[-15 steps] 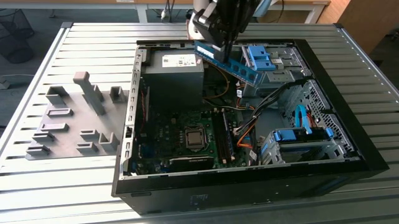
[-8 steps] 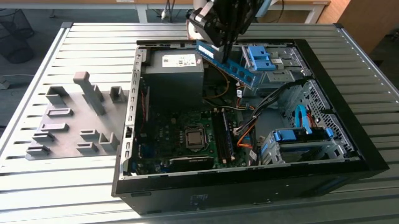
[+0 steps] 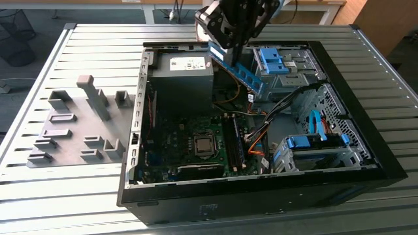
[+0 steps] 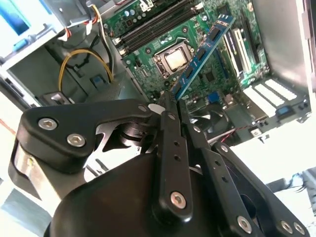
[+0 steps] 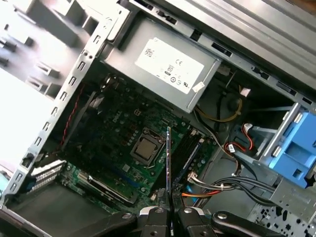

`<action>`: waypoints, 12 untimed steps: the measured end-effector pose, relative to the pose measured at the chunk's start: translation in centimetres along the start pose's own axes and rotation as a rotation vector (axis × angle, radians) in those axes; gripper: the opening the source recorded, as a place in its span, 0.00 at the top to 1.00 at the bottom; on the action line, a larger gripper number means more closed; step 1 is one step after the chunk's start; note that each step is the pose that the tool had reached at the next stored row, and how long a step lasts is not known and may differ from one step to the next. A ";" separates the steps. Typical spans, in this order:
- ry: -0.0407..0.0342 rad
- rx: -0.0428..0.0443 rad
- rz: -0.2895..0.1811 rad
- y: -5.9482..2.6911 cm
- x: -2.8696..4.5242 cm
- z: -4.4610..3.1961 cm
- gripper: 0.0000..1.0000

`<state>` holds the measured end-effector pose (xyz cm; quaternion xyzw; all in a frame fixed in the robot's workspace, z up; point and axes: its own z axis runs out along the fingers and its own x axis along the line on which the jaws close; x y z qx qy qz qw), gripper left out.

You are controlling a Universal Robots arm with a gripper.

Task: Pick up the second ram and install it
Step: 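Insert the second ram into the second slot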

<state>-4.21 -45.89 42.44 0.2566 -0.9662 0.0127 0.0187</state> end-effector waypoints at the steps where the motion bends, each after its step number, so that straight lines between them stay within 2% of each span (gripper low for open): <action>1: 0.0006 0.0000 0.016 0.00 0.00 0.02 0.86; 12: 0.0072 -0.0013 0.201 0.00 -0.01 0.18 0.86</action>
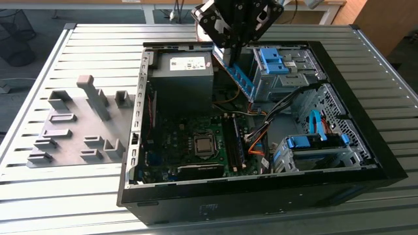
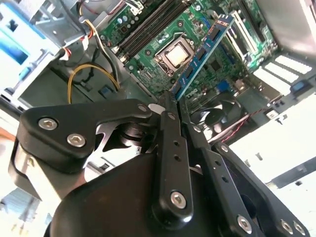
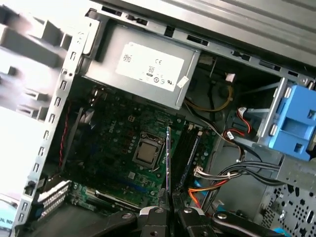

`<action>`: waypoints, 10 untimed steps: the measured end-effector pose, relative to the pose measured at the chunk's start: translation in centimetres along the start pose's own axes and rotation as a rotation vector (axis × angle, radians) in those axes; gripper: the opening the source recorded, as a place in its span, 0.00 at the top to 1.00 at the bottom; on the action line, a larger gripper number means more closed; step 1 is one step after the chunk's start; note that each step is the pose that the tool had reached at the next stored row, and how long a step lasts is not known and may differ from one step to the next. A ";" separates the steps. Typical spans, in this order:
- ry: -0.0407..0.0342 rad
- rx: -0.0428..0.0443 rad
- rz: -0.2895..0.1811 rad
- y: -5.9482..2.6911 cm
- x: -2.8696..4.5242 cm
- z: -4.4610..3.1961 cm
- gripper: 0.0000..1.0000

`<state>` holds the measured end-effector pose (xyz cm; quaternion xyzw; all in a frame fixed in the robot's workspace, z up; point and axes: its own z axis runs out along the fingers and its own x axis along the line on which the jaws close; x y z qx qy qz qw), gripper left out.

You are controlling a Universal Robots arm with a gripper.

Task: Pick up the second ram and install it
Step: 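Insert the second ram into the second slot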

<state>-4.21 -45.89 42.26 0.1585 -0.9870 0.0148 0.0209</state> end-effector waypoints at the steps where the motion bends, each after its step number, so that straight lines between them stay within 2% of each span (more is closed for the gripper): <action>1: 0.0006 -0.0002 0.018 0.00 0.00 0.02 0.86; 10: 0.0057 -0.0026 0.172 0.00 -0.01 0.15 0.86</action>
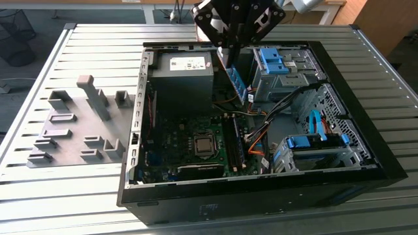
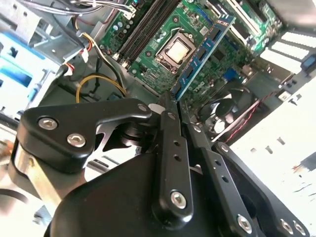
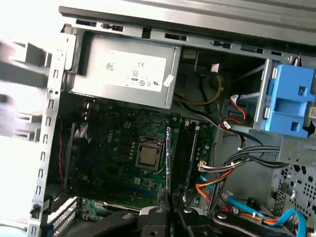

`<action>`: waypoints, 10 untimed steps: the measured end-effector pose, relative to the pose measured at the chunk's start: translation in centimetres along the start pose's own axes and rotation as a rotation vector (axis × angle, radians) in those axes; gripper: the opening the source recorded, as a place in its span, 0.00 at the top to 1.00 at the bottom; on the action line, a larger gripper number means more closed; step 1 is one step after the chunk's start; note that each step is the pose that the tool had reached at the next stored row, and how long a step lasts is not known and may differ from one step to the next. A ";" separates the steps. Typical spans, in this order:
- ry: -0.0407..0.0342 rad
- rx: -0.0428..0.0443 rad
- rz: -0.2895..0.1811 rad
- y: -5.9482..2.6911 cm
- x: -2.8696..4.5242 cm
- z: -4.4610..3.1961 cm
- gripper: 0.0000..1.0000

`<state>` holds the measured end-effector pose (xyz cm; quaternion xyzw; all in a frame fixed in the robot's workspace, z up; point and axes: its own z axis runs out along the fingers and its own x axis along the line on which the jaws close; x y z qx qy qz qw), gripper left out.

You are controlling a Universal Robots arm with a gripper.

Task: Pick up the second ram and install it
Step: 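Insert the second ram into the second slot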

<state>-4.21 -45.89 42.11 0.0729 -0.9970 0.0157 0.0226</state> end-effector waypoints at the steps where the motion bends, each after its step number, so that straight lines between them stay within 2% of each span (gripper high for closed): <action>1: 0.0006 -0.0003 0.017 0.00 0.00 0.02 0.86; 6: 0.0033 -0.0020 0.101 0.00 0.00 0.09 0.86; 10: 0.0044 -0.0041 0.144 0.00 -0.02 0.15 0.86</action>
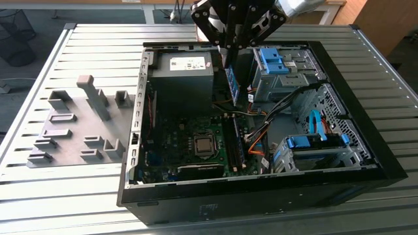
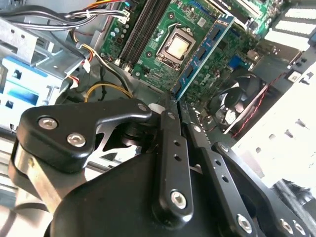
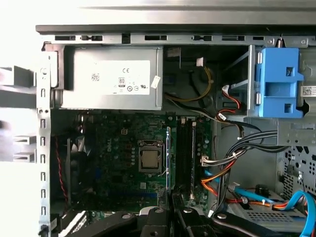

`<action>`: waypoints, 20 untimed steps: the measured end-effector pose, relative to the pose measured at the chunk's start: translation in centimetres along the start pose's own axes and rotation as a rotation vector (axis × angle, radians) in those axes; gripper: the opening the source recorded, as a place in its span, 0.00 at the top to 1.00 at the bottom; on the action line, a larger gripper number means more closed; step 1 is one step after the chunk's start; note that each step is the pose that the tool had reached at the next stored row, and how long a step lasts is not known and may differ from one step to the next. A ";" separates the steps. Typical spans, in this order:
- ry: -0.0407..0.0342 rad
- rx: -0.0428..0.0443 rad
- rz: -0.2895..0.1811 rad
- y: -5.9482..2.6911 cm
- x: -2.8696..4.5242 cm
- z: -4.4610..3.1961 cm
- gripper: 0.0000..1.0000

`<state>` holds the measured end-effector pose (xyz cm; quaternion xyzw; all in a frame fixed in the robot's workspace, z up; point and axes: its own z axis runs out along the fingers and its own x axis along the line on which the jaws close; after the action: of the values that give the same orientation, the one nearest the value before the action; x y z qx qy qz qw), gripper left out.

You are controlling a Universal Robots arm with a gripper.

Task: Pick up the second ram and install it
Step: 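Insert the second ram into the second slot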

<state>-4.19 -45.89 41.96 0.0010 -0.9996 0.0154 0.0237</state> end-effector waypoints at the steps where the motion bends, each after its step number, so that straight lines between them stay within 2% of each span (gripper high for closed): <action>1: 0.0001 0.0000 0.000 0.00 0.00 0.02 0.86; 3: -0.0034 -0.0001 0.000 0.00 -0.01 0.17 0.86; 4: -0.0083 0.0002 0.001 0.01 -0.01 0.25 0.86; 7: -0.0320 0.0003 0.001 0.01 -0.02 0.40 0.86; 8: -0.0360 -0.0006 0.001 0.01 -0.02 0.49 0.86; 13: -0.0361 -0.0095 0.001 0.03 -0.07 1.31 0.86; 17: -0.0354 -0.0109 0.001 0.05 -0.14 2.00 0.86; 20: -0.0353 -0.0108 0.001 0.05 -0.15 2.05 0.86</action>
<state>-4.14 -45.90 39.90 0.0006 -0.9999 0.0100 0.0061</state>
